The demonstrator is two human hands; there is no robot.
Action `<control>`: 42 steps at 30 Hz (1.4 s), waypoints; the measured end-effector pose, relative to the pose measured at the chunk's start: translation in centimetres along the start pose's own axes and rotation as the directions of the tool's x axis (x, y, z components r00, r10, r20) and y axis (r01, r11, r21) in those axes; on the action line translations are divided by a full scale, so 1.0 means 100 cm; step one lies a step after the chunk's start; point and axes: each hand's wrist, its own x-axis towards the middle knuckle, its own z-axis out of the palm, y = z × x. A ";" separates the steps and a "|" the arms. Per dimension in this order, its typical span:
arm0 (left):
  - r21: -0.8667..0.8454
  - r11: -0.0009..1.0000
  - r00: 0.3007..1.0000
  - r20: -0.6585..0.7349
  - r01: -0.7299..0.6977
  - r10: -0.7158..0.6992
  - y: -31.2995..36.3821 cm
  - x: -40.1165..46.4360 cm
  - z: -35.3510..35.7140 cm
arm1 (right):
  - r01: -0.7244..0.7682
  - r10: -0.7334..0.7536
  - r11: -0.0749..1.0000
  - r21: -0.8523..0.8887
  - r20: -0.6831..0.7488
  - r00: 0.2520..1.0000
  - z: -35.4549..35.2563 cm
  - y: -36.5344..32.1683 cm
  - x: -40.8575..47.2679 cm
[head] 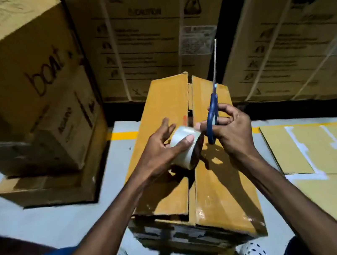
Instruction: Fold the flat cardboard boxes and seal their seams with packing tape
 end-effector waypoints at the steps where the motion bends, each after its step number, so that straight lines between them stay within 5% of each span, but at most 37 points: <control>1: -0.021 0.999 1.000 0.006 0.031 -0.031 -0.002 0.007 0.000 | -0.027 0.028 0.999 0.018 -0.026 0.999 -0.005 0.003 0.010; 9: -0.149 0.984 0.995 0.054 0.096 -0.089 -0.004 0.040 0.013 | -0.214 0.223 0.961 0.174 -0.035 0.974 -0.012 0.030 0.060; 13: -0.216 0.976 0.999 0.044 0.002 0.008 -0.006 0.058 0.019 | -0.235 0.243 0.950 0.207 -0.017 0.970 -0.007 0.030 0.088; 18: -0.229 0.969 0.994 0.032 -0.091 0.101 -0.018 0.090 0.025 | -0.165 0.165 0.986 0.002 -0.023 0.986 0.002 0.032 0.154; 25: -0.243 0.969 0.995 -0.099 -0.048 0.025 -0.037 0.138 0.028 | -0.112 0.117 0.978 -0.176 0.021 0.993 0.023 0.045 0.235; 28: -0.354 0.935 0.998 -0.062 0.001 -0.025 -0.047 0.151 0.029 | -0.109 0.110 0.979 -0.172 -0.002 0.994 0.029 0.052 0.258; 33: -0.334 0.937 0.974 -0.226 -0.103 0.026 -0.039 0.167 0.024 | -0.135 0.128 0.986 -0.099 -0.072 0.989 0.032 0.061 0.288; 36: -0.371 0.926 0.986 -0.169 -0.074 0.011 -0.051 0.168 0.028 | -0.117 0.105 0.984 -0.134 -0.094 0.990 0.033 0.065 0.305; 42: -0.229 0.960 0.964 -0.244 -0.163 0.105 -0.059 0.173 0.027 | -0.106 0.078 0.971 -0.216 -0.135 0.988 0.039 0.084 0.341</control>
